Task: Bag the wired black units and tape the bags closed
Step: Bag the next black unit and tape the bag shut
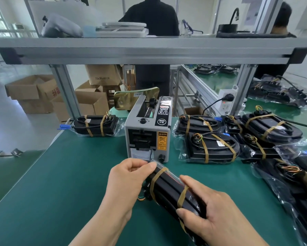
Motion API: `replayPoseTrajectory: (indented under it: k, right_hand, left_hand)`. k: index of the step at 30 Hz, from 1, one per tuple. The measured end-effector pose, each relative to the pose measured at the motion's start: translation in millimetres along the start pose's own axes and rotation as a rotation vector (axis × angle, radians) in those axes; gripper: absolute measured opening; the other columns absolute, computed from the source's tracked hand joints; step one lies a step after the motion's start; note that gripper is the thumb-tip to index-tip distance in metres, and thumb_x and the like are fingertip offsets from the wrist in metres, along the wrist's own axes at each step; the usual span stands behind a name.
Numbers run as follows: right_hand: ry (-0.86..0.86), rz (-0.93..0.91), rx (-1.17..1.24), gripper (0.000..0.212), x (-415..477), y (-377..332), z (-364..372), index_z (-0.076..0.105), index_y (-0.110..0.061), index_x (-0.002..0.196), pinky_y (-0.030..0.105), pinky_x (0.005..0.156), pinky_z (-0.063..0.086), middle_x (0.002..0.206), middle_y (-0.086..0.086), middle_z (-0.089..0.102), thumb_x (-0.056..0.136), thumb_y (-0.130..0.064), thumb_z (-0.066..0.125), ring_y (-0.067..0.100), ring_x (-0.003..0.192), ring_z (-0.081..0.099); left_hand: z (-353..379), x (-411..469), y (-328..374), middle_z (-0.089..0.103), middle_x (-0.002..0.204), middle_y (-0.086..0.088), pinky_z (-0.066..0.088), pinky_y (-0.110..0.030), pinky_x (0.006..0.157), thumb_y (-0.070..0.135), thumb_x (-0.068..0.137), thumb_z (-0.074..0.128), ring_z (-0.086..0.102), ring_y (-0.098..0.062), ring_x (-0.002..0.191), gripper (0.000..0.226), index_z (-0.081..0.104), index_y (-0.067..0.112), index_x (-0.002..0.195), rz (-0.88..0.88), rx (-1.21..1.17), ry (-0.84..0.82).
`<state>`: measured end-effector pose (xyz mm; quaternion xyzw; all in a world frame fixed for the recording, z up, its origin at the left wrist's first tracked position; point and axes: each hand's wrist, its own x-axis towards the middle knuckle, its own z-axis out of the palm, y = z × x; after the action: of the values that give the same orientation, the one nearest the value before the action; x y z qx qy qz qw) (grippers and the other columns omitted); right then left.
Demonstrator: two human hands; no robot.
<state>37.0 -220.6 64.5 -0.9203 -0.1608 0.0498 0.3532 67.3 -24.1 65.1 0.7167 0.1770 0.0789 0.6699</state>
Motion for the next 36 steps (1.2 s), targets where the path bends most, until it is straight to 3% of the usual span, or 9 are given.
replayPoseTrajectory:
  k: [5,10,14,17,22,25,28,32,36]
  right_hand:
    - [-0.023,0.033,0.004,0.068,4,-4,-7,0.033,-0.064,0.122,0.005,0.085,0.044,0.106,-0.034,0.063,0.056,-0.075,0.048,-0.014,0.100,0.056]
    - [-0.112,0.040,-0.089,0.065,19,-24,-19,0.038,-0.048,0.119,0.024,0.089,0.050,0.112,-0.019,0.063,0.063,-0.078,0.050,0.001,0.100,0.059]
    - [-0.133,-0.003,-0.254,0.058,46,-47,-17,0.047,-0.030,0.097,0.032,0.071,0.049,0.090,-0.010,0.061,0.067,-0.080,0.052,0.012,0.083,0.058]
    - [-0.149,-0.030,-0.327,0.058,64,-56,-10,0.049,-0.023,0.102,0.036,0.067,0.045,0.091,-0.005,0.059,0.074,-0.073,0.061,0.021,0.084,0.059]
    - [-0.148,-0.021,-0.302,0.053,71,-53,-1,0.043,-0.023,0.102,0.036,0.064,0.040,0.089,-0.004,0.054,0.078,-0.064,0.065,0.023,0.084,0.056]
    - [-0.128,-0.020,-0.281,0.050,68,-54,-2,0.043,-0.024,0.098,0.033,0.059,0.038,0.087,-0.006,0.055,0.077,-0.064,0.065,0.021,0.081,0.055]
    - [-0.115,-0.007,-0.230,0.048,63,-50,-8,0.047,-0.026,0.097,0.032,0.065,0.044,0.088,-0.008,0.058,0.075,-0.063,0.067,0.016,0.082,0.058]
    - [-0.066,0.035,0.005,0.047,46,-42,-22,0.050,-0.038,0.106,0.022,0.072,0.049,0.088,-0.011,0.068,0.070,-0.061,0.070,0.002,0.077,0.061]
    - [-0.004,0.023,0.207,0.039,27,-35,-29,0.052,-0.045,0.096,0.010,0.068,0.047,0.088,-0.018,0.070,0.067,-0.048,0.078,-0.002,0.073,0.062]
  left_hand:
    - [-1,2,1,0.042,0.045,0.010,0.034,-0.024,0.054,0.026,0.079,0.077,0.033,-0.004,0.038,0.018,0.072,0.015,0.067,-0.045,-0.066,-0.004]
    - [5,2,2,0.072,0.066,0.007,0.045,-0.024,0.060,0.030,0.077,0.077,0.063,-0.004,0.059,0.010,0.074,0.029,0.068,0.022,0.003,0.058]
    - [10,2,1,0.072,0.065,0.011,0.046,-0.027,0.060,0.033,0.077,0.076,0.063,0.001,0.059,0.012,0.073,0.037,0.066,0.060,0.056,0.095]
    - [12,3,0,0.070,0.062,0.010,0.047,-0.026,0.053,0.035,0.076,0.076,0.062,0.000,0.055,0.012,0.071,0.038,0.065,0.080,0.083,0.102]
    - [3,7,-2,0.071,0.063,0.008,0.044,-0.021,0.054,0.029,0.079,0.075,0.059,-0.001,0.052,0.015,0.075,0.037,0.068,0.123,0.077,0.016]
    - [-5,12,-6,0.060,0.053,0.007,0.038,-0.015,0.046,0.021,0.086,0.072,0.041,-0.004,0.040,0.019,0.078,0.027,0.068,0.069,-0.002,-0.035]
    - [-11,19,-7,0.058,0.058,0.001,0.038,-0.021,0.051,0.027,0.087,0.070,0.039,-0.008,0.044,0.017,0.078,0.020,0.073,0.004,-0.106,-0.003]
    - [-16,41,0,0.062,0.064,0.003,0.031,-0.019,0.043,0.023,0.089,0.069,0.042,-0.006,0.045,0.016,0.075,0.011,0.082,-0.107,-0.297,0.045]
    - [-8,56,9,0.064,0.062,0.005,0.031,-0.016,0.036,0.021,0.091,0.068,0.043,-0.003,0.041,0.012,0.072,0.011,0.084,-0.203,-0.358,0.010]
